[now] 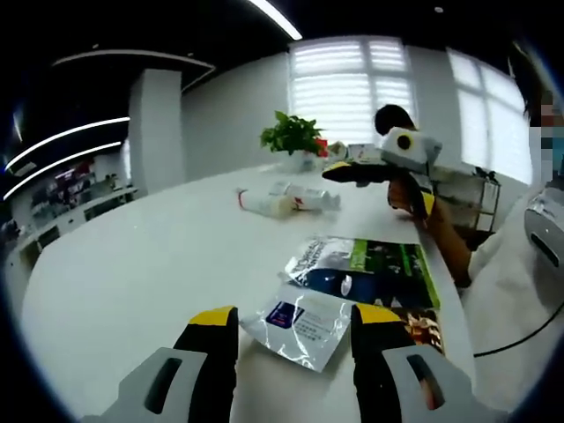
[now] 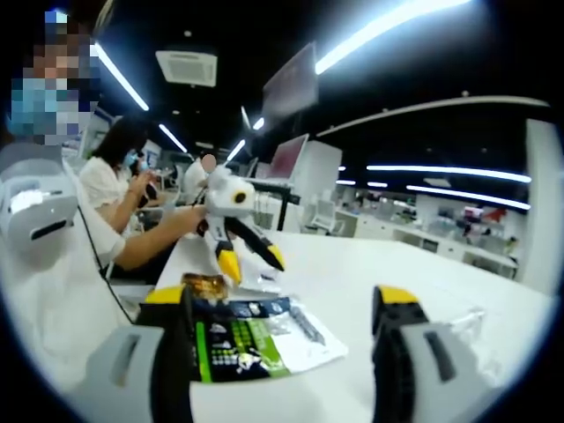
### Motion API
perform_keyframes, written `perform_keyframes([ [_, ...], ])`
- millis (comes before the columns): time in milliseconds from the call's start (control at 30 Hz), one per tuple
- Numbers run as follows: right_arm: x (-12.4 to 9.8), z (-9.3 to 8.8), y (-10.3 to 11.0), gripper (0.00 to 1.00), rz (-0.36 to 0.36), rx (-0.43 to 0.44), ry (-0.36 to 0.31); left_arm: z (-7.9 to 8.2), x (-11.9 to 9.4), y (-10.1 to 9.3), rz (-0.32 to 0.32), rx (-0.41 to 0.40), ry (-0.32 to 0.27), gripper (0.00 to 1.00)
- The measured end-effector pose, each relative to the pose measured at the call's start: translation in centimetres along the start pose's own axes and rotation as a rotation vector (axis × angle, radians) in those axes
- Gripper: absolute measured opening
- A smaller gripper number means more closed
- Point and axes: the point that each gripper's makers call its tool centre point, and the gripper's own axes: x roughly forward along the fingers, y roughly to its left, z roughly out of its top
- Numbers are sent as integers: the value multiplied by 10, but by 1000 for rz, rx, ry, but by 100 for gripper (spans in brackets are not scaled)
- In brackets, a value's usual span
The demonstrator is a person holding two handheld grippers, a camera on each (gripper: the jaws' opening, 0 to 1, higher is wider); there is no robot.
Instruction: Arrange the skincare products in the storage area until every visible bottle or jar stands upright without overlapping.
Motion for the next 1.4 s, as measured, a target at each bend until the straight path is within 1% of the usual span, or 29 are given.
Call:
perform_keyframes([
  [67,1,0,1,85,4,-1,1,-2,-1,-2,4,12,15,52],
  [100,1,-1,2,84,6,-4,4,0,-2,-1,9,6,6,52],
  [133,1,-1,2,84,8,-5,6,5,-1,-3,4,-19,-26,52],
  [200,2,-1,3,84,13,-5,8,5,0,-8,-14,-30,-29,52],
  [233,1,-1,3,84,13,-5,8,3,1,-9,-7,-24,-27,52],
  [267,1,-1,3,84,12,-5,6,0,1,-5,33,-4,-11,52],
  [300,1,-1,2,84,11,-4,5,-4,2,-3,52,14,9,52],
  [433,1,-1,2,84,12,-3,3,-3,0,-2,57,1,-16,52],
  [500,1,-1,3,84,12,-4,5,-2,-4,6,101,26,-28,52],
  [567,1,-1,3,84,13,-5,6,-1,-6,9,114,13,-47,52],
  [633,1,-1,3,84,12,-5,6,0,-6,10,113,4,-55,52],
  [733,1,-1,3,83,12,-5,7,-3,-4,10,113,8,-47,53],
  [800,1,-1,3,83,13,-5,7,-5,-3,6,104,14,-40,53],
  [1000,1,-2,4,83,12,-8,10,-4,-8,4,105,19,-70,53],
  [1267,1,-2,3,83,9,-9,12,-4,-7,3,111,43,-73,53],
  [1400,1,-2,2,84,7,-9,11,-4,-7,2,108,39,-74,53],
])
